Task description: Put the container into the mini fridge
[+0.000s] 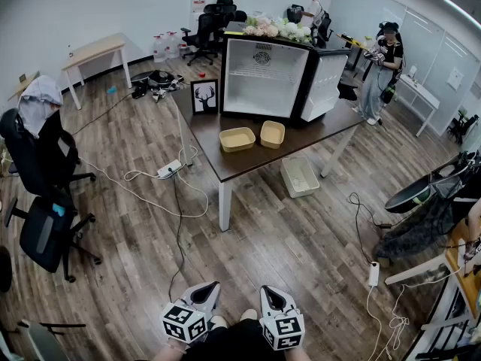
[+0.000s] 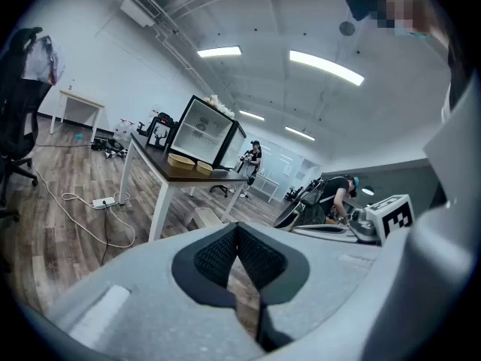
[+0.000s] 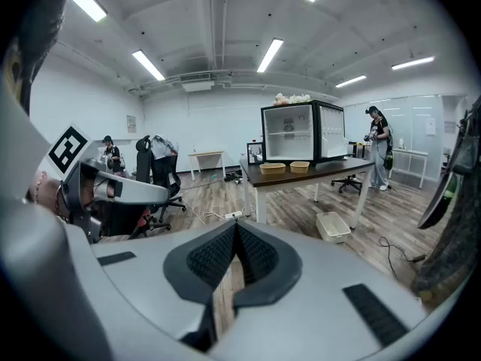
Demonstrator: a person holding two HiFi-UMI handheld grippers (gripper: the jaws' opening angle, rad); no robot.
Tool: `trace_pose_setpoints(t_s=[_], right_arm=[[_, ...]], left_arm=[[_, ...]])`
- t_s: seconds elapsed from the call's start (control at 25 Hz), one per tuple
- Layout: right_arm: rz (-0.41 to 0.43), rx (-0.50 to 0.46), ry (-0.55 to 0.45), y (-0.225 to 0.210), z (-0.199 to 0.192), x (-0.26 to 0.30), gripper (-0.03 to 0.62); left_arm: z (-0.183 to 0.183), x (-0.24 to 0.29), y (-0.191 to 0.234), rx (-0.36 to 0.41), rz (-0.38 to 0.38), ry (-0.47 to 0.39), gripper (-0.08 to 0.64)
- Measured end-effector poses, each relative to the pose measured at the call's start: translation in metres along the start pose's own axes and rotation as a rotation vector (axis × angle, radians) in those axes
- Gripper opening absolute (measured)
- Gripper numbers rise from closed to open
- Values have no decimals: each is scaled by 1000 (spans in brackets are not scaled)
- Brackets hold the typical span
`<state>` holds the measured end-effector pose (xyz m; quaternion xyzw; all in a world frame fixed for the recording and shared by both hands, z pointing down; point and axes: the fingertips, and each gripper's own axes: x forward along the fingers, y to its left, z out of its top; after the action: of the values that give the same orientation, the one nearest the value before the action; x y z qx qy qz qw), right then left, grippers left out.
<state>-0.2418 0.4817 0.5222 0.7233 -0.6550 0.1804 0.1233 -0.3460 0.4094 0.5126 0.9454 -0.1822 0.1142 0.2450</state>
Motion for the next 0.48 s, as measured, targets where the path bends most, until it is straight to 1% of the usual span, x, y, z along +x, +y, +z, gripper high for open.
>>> trace_pose_setpoints(t_s=[0.2,0.28,0.48], right_arm=[[3,50,-30,-2,4,-2,8],[3,49,-36,-2,4,-4,8],[-27,53,-51,-16,7,5,8]], left_arm=[[7,-4,0,13,-4,-33,9],[10,-4,-1,17,-7,-43,9],[16,4,-1,33,-9,-56,9]])
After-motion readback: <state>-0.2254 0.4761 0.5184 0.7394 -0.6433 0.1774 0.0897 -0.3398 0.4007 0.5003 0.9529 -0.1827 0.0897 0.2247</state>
